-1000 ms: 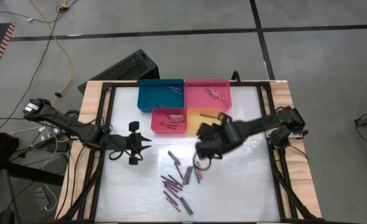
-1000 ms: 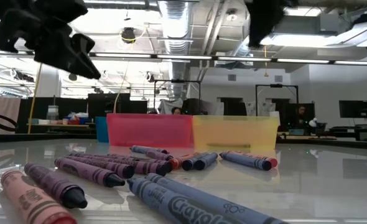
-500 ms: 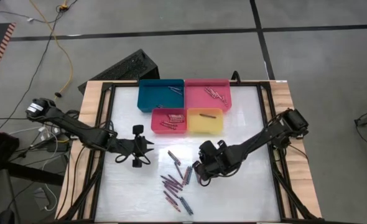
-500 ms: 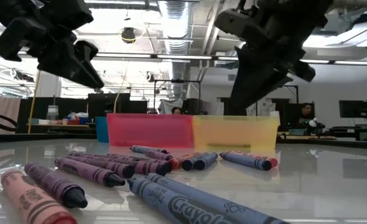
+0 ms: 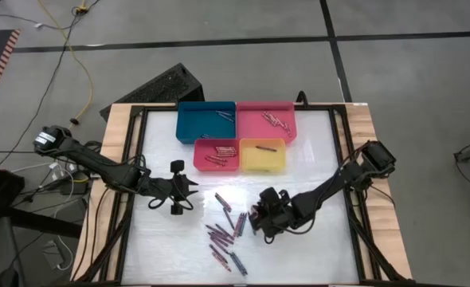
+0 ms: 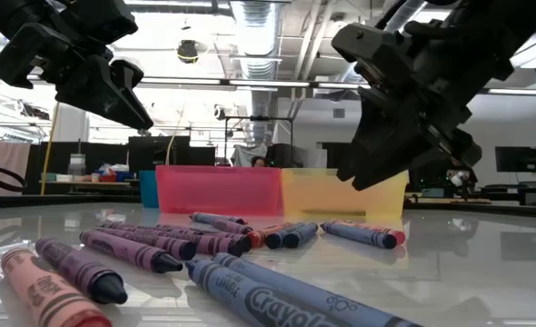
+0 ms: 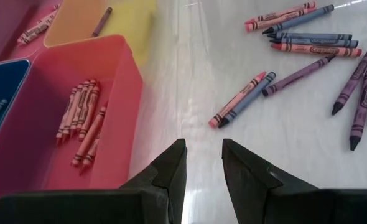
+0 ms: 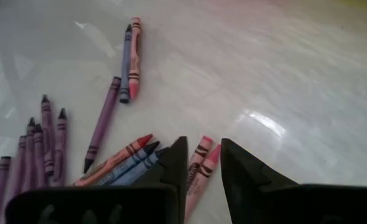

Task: Sort crayons
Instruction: Put the pink crayon into the pink bin

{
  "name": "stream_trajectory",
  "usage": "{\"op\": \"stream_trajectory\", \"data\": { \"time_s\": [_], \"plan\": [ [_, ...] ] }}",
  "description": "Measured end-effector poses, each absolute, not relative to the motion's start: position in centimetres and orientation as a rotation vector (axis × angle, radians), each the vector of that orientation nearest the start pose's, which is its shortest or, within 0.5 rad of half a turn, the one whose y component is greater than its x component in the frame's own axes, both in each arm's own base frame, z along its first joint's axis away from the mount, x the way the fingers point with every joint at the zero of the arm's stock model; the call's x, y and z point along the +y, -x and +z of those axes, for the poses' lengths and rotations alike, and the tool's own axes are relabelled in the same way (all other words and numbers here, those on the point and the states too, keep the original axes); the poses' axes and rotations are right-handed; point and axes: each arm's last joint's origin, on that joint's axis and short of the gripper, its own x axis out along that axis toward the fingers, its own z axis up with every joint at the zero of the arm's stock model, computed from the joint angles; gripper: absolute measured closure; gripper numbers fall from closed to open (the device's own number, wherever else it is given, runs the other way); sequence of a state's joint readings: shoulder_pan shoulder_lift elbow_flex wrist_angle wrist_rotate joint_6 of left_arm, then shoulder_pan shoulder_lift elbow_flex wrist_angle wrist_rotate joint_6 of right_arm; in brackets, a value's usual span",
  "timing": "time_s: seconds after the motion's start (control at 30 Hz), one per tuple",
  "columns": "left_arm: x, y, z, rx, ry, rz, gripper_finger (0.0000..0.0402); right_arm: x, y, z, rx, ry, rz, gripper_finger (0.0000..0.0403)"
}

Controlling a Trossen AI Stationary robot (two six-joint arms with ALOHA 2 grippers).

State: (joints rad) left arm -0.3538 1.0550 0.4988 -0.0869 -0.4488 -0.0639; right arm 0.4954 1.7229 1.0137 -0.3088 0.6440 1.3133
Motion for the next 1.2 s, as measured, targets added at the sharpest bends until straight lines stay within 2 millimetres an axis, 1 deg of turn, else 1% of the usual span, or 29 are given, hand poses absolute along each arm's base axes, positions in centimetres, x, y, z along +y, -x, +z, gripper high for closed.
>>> {"op": "stream_trajectory", "data": {
  "time_s": [0.17, 0.27, 0.47, 0.57, 0.73, 0.93, 1.07, 1.2],
  "plan": [
    [-5.9, -19.6, 19.8, 0.588, -0.189, 0.111, 0.0307, 14.9, -29.6, 16.8, 0.589, -0.686, -0.605, 0.031],
    [-5.9, -19.6, 19.8, 0.588, -0.189, 0.111, 0.0307, 15.2, -29.7, 16.3, 0.591, -0.683, -0.601, 0.031],
    [-5.9, -19.6, 19.9, 0.587, -0.179, 0.114, 0.0307, 15.9, -30.5, 13.1, 0.646, -0.648, -0.613, 0.031],
    [-5.9, -19.6, 19.9, 0.586, -0.178, 0.114, 0.0307, 16.4, -31.0, 12.6, 0.649, -0.635, -0.612, 0.031],
    [-5.9, -19.7, 19.9, 0.58, -0.175, 0.114, 0.0307, 16.7, -31.0, 12.5, 0.66, -0.606, -0.625, 0.031],
    [-5.9, -19.7, 19.9, 0.578, -0.174, 0.114, 0.0307, 16.8, -30.3, 12.4, 0.725, -0.523, -0.623, 0.031],
    [-5.9, -19.7, 19.9, 0.578, -0.174, 0.115, 0.0307, 16.9, -30.2, 12.3, 0.74, -0.49, -0.615, 0.031],
    [-5.9, -19.7, 19.9, 0.578, -0.174, 0.115, 0.0307, 16.8, -30.0, 12.2, 0.753, -0.479, -0.621, 0.0324]
  ]
}}
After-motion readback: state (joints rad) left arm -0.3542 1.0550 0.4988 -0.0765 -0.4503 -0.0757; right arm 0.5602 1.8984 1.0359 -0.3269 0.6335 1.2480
